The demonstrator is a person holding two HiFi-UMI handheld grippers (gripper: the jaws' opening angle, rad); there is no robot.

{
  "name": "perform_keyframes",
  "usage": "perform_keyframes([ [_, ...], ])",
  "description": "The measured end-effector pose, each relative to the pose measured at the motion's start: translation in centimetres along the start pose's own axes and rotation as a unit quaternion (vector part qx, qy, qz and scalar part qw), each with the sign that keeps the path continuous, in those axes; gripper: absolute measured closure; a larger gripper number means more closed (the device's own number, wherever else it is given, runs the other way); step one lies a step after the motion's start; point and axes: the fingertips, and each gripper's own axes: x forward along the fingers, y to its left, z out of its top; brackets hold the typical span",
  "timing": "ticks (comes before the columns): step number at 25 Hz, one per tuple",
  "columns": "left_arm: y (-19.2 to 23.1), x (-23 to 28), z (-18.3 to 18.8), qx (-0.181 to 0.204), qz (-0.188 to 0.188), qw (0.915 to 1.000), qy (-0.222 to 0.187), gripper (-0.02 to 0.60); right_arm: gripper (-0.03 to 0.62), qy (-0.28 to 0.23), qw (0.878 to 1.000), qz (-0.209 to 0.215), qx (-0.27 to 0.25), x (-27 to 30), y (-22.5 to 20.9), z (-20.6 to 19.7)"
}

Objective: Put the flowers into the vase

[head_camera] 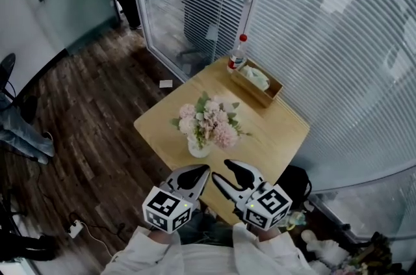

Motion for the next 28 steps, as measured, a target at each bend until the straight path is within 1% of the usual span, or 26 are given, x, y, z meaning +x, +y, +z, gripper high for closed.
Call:
perform_keyframes([
  [2,-0.2,0.0,-0.2,0.002,-0.003,1.0,0.004,0.572,0.403,-0.011,1.0,-0.01,0.001,-0.6,0.0,0.1],
  [8,-1.0,-0.3,-0.5,0.017,-0.01,0.9997,0.013,0.572,0.503,-0.045,0.998,-0.036,-0.005,-2.3,0.4,0.9],
  [10,-1.3,-0.4,-0.8,0.016,-0.015,0.9996,0.016,0.572,0.548,-0.054,0.998,-0.045,-0.005,-2.8,0.6,1.0],
  [11,-1.5,-0.4,-0.9,0.016,-0.018,0.9996,0.017,0.572,0.56,-0.056,0.997,-0.049,-0.004,-2.9,0.7,1.0],
  [14,-2.1,-0.5,-1.2,0.015,-0.028,0.9993,0.02,0.572,0.57,-0.058,0.997,-0.052,0.0,-3.0,1.0,0.9],
  [17,-2.8,-0.5,-1.3,0.01,-0.041,0.999,0.014,0.572,0.58,-0.053,0.997,-0.053,0.0,-3.1,1.1,0.5],
  [21,-3.4,-0.5,-1.4,-0.002,-0.059,0.9982,0.011,0.572,0.58,-0.054,0.997,-0.055,0.011,-3.5,1.1,0.2],
  [25,-3.5,-0.8,-1.7,-0.007,-0.061,0.9981,0.012,0.572,0.582,-0.051,0.997,-0.057,0.009,-3.7,1.2,-0.1],
  [28,-3.4,-0.9,-1.6,0.001,-0.059,0.9982,0.014,0.572,0.582,-0.049,0.997,-0.061,0.005,-3.7,1.3,-0.1],
])
